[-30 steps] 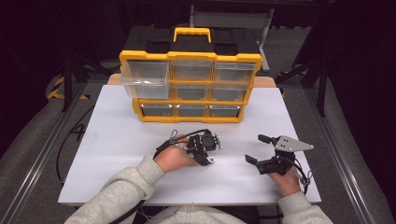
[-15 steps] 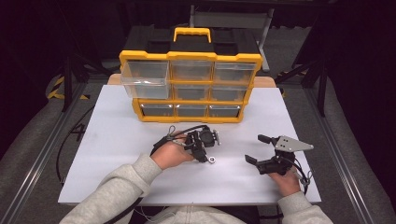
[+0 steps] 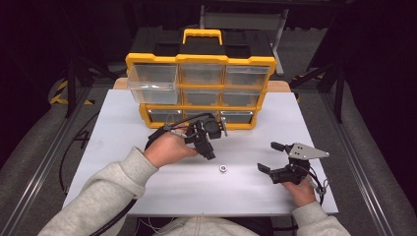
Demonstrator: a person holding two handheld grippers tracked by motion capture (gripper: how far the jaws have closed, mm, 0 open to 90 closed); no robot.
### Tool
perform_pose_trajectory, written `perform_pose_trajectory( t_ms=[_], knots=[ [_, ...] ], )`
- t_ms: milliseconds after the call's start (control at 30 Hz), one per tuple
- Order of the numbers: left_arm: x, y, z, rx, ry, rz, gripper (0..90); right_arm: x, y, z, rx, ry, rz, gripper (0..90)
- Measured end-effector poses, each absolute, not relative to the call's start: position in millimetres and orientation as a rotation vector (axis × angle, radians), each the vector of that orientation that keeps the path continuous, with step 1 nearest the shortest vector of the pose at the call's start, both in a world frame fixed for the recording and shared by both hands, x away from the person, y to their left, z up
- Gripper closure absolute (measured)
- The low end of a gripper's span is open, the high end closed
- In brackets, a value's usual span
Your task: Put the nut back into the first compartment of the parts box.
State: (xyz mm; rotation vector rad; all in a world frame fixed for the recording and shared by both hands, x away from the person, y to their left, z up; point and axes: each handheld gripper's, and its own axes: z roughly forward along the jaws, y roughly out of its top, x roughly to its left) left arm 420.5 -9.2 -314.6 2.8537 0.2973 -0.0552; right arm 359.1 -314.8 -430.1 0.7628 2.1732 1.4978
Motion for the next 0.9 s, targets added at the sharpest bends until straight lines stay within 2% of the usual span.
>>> perform_pose_trajectory(
  t_ms=[267, 600, 900],
  knots=[
    [421.5, 5.4, -267.7, 2.827, 0.335, -0.032, 69.6, 359.2, -314.3, -430.3, 0.763, 2.176, 1.499, 4.4],
    [422.5, 27.2, -202.6, 2.798, 0.339, 0.059, 69.6, 359.6, -313.8, -430.9, 0.767, 2.181, 1.5, 4.5],
    [428.2, 47.1, -169.9, 2.769, 0.397, 0.084, 69.6, 359.3, -314.2, -430.4, 0.77, 2.174, 1.502, 4.5]
  ],
)
